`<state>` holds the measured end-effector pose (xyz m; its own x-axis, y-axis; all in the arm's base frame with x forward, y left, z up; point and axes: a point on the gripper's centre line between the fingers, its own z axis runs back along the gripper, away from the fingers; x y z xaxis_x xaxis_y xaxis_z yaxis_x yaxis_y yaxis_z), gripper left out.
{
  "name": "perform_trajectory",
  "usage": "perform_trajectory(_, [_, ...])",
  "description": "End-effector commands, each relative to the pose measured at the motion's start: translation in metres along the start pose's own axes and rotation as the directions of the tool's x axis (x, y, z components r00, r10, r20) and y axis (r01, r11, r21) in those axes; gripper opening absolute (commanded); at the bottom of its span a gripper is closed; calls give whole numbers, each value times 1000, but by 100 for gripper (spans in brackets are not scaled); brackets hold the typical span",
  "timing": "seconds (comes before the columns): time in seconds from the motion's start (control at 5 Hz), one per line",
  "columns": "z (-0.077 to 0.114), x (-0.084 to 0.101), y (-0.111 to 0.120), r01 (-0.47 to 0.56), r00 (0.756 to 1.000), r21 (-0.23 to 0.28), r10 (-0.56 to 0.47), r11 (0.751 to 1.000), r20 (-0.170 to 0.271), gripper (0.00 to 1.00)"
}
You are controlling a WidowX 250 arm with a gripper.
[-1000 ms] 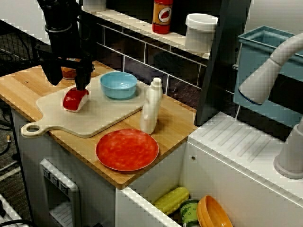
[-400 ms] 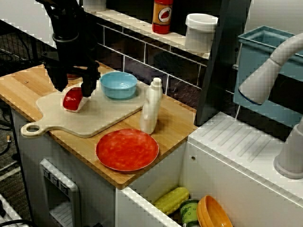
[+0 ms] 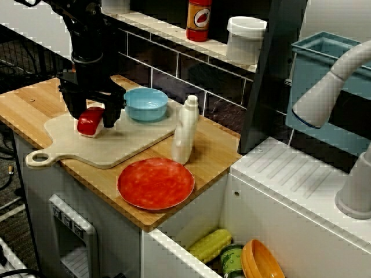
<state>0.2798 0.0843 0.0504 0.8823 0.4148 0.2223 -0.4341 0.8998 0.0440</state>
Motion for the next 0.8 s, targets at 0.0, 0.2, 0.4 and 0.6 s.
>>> perform_trajectory(0.0, [10, 7, 13, -27, 1000, 21, 27, 999, 15, 0])
perform_trajectory(0.2, [13, 7, 15, -24, 1000, 17, 23, 1000, 8, 0])
perform_trajectory(0.4, [22, 10, 14, 4, 1000, 10, -4, 1000, -11, 0])
perform_trajectory(0.6, [40, 10, 10, 36, 999, -21, -36, 999, -9, 0])
